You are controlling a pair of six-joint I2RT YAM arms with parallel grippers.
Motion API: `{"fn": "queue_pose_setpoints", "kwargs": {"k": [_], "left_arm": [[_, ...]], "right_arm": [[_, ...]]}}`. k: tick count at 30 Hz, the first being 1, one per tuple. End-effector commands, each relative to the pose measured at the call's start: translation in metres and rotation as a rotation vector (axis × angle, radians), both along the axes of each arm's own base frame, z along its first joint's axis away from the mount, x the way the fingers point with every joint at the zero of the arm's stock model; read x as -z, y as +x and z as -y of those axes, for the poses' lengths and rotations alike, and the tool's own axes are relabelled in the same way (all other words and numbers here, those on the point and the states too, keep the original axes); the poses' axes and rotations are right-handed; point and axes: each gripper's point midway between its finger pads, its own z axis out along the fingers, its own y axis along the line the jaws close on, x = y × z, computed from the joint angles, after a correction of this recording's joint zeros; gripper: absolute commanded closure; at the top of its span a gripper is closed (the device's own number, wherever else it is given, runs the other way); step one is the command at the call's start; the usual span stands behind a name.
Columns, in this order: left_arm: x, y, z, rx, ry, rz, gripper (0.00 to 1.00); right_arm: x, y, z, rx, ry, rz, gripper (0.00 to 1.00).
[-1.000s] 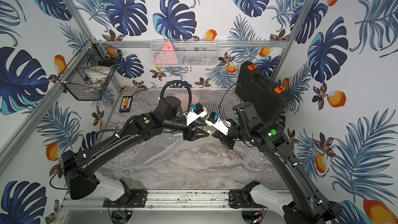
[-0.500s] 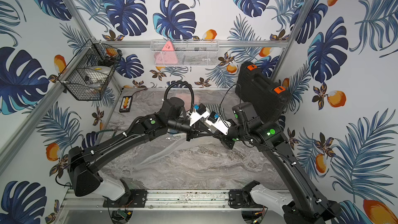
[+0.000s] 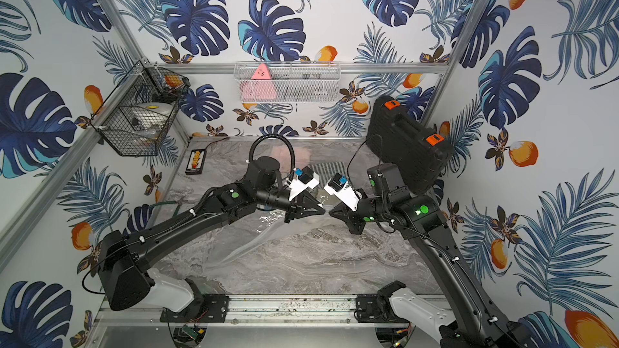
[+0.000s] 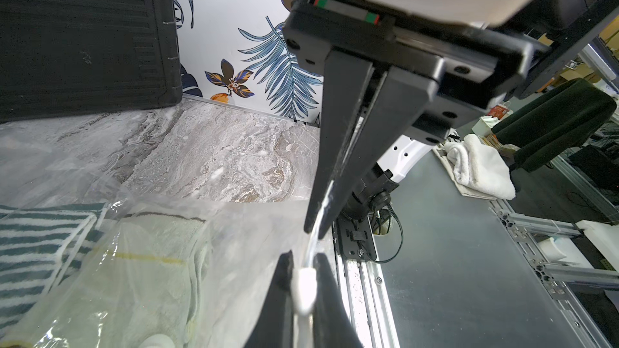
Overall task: Place the folded towel into the vacuum bag
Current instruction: Close the vacuum bag at the center of the board.
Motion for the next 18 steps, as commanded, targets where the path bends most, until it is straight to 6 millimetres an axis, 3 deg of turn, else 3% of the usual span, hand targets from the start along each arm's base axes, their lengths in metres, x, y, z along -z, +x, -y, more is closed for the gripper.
{"fn": "queue_pose_setpoints", "kwargs": {"k": [1, 4, 8, 13, 18], "left_arm": [[0.015, 0.001, -0.006, -0.027, 0.050, -0.050, 1.00], [0.012, -0.001, -0.005, -0.016, 0.034, -0.052, 1.00], [0.015, 0.003, -0.005, -0.033, 0.039, -0.055, 1.00], [0.016, 0.004, -0.006, -0.047, 0.043, -0.051, 1.00], [0.015, 0.007, -0.003, -0.049, 0.036, -0.062, 1.00]], "right_arm": [[-0.015, -0.001, -0.013, -0.037, 0.092, -0.007, 0.80], [-0.017, 0.005, -0.019, -0.037, 0.118, -0.013, 0.79], [-0.013, 0.012, -0.024, -0.036, 0.125, -0.036, 0.96], [-0.003, 0.006, -0.020, -0.023, 0.117, -0.048, 0.81], [0.012, 0.007, -0.020, -0.010, 0.107, -0.085, 0.83]]}}
